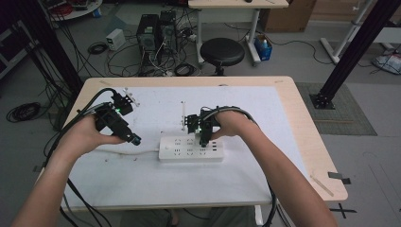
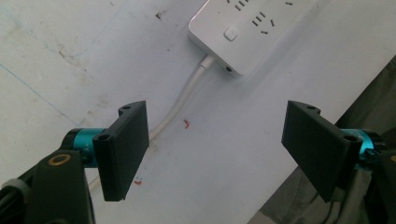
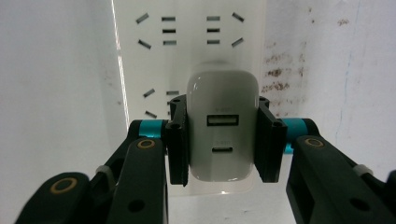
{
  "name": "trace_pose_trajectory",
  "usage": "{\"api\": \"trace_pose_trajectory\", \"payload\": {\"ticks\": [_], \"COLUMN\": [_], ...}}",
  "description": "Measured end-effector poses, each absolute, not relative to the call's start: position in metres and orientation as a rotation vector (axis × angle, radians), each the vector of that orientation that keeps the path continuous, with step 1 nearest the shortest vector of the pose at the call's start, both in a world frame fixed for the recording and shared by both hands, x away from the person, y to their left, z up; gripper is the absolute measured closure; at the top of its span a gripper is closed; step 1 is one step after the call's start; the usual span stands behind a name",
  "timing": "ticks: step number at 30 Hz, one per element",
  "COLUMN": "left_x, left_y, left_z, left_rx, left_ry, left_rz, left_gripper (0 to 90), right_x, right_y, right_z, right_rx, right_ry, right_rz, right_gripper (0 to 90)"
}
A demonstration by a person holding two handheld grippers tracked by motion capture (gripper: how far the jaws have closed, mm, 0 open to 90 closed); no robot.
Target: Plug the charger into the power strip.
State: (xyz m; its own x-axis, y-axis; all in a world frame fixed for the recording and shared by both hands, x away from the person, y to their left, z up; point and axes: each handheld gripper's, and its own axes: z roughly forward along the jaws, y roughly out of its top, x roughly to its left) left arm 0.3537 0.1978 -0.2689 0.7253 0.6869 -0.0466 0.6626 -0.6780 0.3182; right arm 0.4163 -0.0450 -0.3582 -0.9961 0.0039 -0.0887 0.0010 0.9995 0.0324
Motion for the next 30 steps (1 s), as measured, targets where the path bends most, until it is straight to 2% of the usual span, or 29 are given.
{"api": "trace_pose_trajectory", "payload": {"ticks": [1,2,3,5,7,9,10,14,20,30], "left_x": [0.354,0.354,0.354,0.354,0.355,0.356,0.356,0.358,0.361,0.375], "left_y": [0.199,0.199,0.2,0.203,0.205,0.206,0.206,0.208,0.212,0.224], "left_z": [-0.267,-0.266,-0.265,-0.263,-0.262,-0.262,-0.261,-0.26,-0.258,-0.26], "left_rx": [2.638,2.636,2.63,2.619,2.624,2.609,2.613,2.602,2.58,2.552], "left_ry": [1.04,1.044,1.042,1.043,1.044,1.056,1.052,1.066,1.097,1.184], "left_rz": [0.114,0.12,0.123,0.126,0.133,0.14,0.143,0.154,0.188,0.234], "left_gripper": [23.2,23.2,23.2,23.2,21.1,21.0,21.0,18.9,17.8,17.0], "right_x": [0.415,0.417,0.419,0.419,0.418,0.419,0.42,0.422,0.415,0.409], "right_y": [-0.045,-0.044,-0.043,-0.048,-0.054,-0.06,-0.07,-0.105,-0.166,-0.247], "right_z": [-0.359,-0.361,-0.363,-0.355,-0.342,-0.333,-0.322,-0.297,-0.264,-0.251], "right_rx": [0.008,-0.008,0.024,0.058,0.087,0.136,0.185,0.423,0.898,1.487], "right_ry": [3.046,3.066,3.08,3.103,3.104,3.095,3.069,2.983,2.792,2.506], "right_rz": [0.043,0.019,0.014,0.141,0.236,0.284,0.351,0.41,0.525,0.502], "right_gripper": [60.4,47.8,39.7,39.4,31.4,30.4,26.1,21.5,21.5,19.9]}}
